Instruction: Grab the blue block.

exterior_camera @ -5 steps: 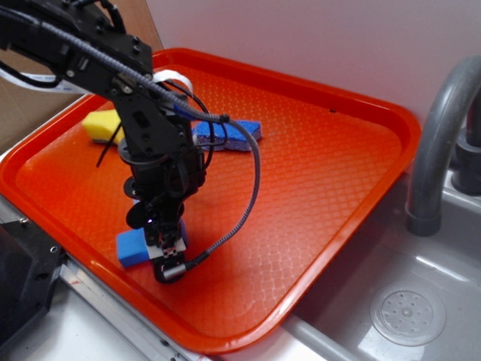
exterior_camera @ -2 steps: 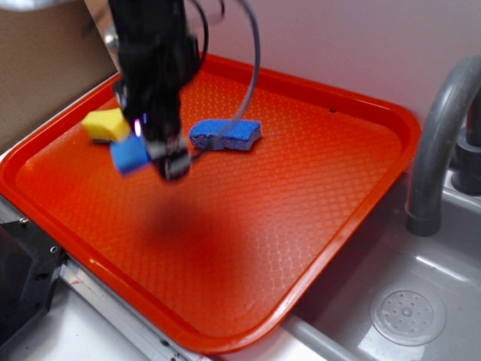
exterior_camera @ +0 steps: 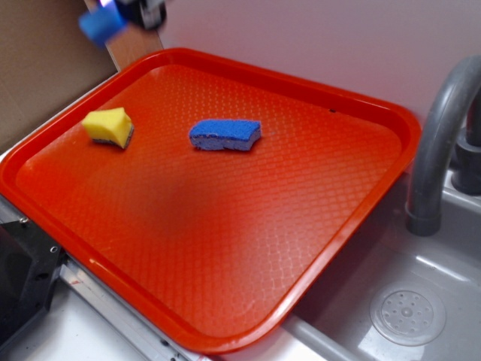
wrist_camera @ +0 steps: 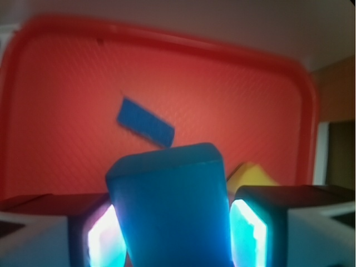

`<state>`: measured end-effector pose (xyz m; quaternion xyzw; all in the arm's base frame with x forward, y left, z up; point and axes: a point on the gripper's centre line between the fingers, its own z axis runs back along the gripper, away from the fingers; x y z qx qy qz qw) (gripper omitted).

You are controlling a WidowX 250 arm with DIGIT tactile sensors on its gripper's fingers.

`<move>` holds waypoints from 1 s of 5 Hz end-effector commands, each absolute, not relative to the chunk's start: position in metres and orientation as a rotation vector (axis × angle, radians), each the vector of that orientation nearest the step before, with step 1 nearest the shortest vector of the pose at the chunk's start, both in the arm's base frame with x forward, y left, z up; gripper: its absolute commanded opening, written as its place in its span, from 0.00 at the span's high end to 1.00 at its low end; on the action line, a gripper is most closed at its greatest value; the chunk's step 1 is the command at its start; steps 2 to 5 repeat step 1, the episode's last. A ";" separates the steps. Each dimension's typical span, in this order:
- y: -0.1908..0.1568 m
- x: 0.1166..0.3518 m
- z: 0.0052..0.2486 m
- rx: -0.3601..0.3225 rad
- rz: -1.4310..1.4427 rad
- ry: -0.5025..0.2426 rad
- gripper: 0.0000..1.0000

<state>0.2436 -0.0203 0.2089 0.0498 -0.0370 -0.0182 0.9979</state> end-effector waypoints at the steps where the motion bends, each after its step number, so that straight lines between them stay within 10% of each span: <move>1: -0.014 0.251 0.207 0.057 -0.081 -0.113 1.00; 5: -0.014 0.251 0.207 0.057 -0.081 -0.113 1.00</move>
